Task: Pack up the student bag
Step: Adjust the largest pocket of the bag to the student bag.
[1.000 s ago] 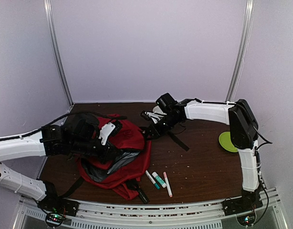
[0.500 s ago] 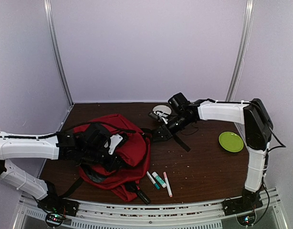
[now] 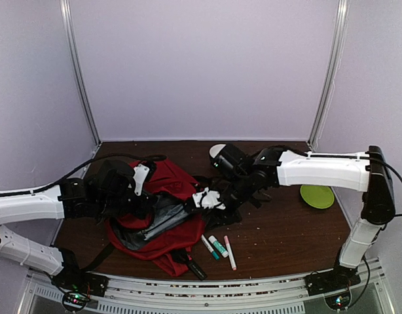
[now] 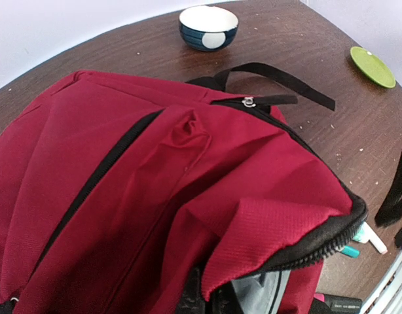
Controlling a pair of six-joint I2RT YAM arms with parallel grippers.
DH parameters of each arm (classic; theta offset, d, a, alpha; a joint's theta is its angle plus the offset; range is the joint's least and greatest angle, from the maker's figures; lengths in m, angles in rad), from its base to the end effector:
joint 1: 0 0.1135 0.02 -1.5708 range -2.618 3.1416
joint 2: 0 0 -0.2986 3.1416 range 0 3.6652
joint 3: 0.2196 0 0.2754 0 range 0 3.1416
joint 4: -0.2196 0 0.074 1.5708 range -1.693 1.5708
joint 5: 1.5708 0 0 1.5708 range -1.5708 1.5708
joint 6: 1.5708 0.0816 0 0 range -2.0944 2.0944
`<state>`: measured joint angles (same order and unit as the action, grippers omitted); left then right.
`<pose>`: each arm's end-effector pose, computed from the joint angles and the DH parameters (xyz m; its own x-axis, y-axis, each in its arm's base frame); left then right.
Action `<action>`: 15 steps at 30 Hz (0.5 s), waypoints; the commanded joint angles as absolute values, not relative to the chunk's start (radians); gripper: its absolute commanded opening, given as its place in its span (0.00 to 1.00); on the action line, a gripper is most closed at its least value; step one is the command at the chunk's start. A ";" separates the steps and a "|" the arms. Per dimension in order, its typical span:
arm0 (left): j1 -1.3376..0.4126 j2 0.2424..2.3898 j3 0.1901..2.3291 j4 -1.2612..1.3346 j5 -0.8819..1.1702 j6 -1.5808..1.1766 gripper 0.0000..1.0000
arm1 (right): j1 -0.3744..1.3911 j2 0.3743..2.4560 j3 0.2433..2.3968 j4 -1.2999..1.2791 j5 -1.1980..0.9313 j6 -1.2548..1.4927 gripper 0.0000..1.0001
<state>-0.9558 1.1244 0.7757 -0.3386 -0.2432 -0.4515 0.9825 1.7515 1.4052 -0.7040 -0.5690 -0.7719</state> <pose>0.1791 -0.2195 0.2502 -0.6284 0.1556 -0.7622 0.4570 0.8668 -0.1998 0.1953 0.3720 0.2486 0.2475 -0.6878 -0.6824 -0.9446 -0.3281 -0.0119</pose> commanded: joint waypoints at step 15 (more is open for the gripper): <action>-0.864 1.196 0.916 -0.167 -0.274 -0.532 0.00 | 1.010 2.089 1.719 -0.726 -0.115 -0.907 0.41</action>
<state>-0.8711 1.1751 0.8711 -0.2638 -0.2893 -0.5255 1.0142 2.0159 1.6466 -0.6930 -0.2070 -0.8951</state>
